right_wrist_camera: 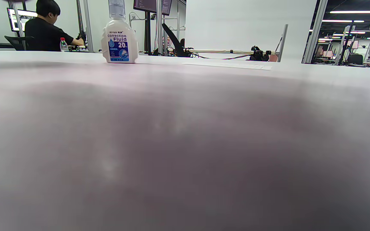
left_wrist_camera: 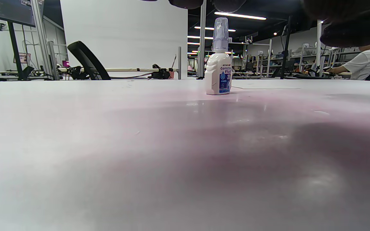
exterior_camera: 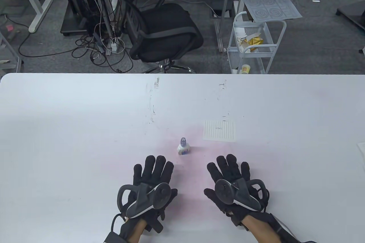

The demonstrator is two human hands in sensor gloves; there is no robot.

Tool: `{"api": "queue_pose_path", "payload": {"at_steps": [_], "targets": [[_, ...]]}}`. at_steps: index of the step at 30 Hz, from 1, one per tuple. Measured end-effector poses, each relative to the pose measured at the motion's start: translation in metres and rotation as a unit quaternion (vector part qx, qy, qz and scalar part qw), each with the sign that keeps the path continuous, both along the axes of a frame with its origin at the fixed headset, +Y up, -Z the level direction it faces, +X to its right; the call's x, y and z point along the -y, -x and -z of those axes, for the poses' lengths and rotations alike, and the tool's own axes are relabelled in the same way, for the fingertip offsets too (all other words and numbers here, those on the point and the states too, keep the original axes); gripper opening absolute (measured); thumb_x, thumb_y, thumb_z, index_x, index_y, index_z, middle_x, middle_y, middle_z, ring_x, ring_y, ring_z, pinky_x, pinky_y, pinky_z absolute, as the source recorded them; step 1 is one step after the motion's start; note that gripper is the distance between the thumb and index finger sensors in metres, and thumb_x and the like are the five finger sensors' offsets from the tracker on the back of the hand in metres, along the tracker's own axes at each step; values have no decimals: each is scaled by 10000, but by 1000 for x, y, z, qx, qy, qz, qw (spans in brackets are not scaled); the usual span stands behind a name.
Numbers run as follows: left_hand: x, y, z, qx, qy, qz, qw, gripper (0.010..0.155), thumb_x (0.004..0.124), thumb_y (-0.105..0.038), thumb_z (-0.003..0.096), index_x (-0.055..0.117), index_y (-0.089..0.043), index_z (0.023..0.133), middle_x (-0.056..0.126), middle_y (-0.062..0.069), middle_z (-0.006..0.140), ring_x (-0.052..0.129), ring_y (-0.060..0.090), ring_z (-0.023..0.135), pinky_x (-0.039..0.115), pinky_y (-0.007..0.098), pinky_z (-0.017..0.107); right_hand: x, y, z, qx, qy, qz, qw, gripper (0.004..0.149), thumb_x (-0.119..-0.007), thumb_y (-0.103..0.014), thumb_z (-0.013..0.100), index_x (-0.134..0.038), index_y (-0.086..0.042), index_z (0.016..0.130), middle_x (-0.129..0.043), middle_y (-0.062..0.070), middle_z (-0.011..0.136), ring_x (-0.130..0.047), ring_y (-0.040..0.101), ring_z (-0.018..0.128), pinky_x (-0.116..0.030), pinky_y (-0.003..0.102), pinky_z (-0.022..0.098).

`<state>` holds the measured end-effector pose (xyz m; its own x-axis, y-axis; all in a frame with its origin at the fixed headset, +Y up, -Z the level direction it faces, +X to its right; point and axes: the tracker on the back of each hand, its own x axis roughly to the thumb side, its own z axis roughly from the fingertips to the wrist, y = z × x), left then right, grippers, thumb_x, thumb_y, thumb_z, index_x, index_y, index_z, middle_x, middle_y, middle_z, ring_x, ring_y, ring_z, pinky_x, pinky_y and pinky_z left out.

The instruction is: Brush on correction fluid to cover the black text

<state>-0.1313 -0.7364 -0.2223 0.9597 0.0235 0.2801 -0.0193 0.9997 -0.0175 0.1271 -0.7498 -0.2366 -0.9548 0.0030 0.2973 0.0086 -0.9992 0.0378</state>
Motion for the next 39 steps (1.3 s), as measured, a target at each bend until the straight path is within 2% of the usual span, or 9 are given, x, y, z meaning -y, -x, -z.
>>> {"api": "queue_pose_path", "payload": {"at_steps": [32, 36, 39], "targets": [[0, 2, 1, -9, 6, 3, 1000, 812, 604, -696, 392, 323, -378, 1084, 259, -22, 1199, 297, 330, 1137, 352, 624, 784, 2, 2, -1, -7, 8, -3, 1000, 798, -514, -754, 402, -220, -369, 1037, -141, 0, 1094, -121, 392, 1029, -249, 698, 661], [0, 3, 1, -11, 8, 3, 1000, 813, 605, -696, 391, 324, -378, 1084, 259, -22, 1199, 295, 330, 1137, 352, 624, 784, -1, -3, 3, 14, -12, -2, 1000, 797, -538, -744, 395, -245, -371, 1035, -157, -2, 1095, -121, 387, 1030, -241, 698, 665], [-1, 3, 1, -15, 8, 3, 1000, 813, 604, -696, 392, 322, -378, 1085, 257, -23, 1199, 292, 329, 1138, 349, 625, 784, -10, -13, 15, 35, -36, -22, 998, 796, -537, -747, 397, -242, -373, 1036, -160, -4, 1097, -120, 386, 1031, -246, 696, 667]]}}
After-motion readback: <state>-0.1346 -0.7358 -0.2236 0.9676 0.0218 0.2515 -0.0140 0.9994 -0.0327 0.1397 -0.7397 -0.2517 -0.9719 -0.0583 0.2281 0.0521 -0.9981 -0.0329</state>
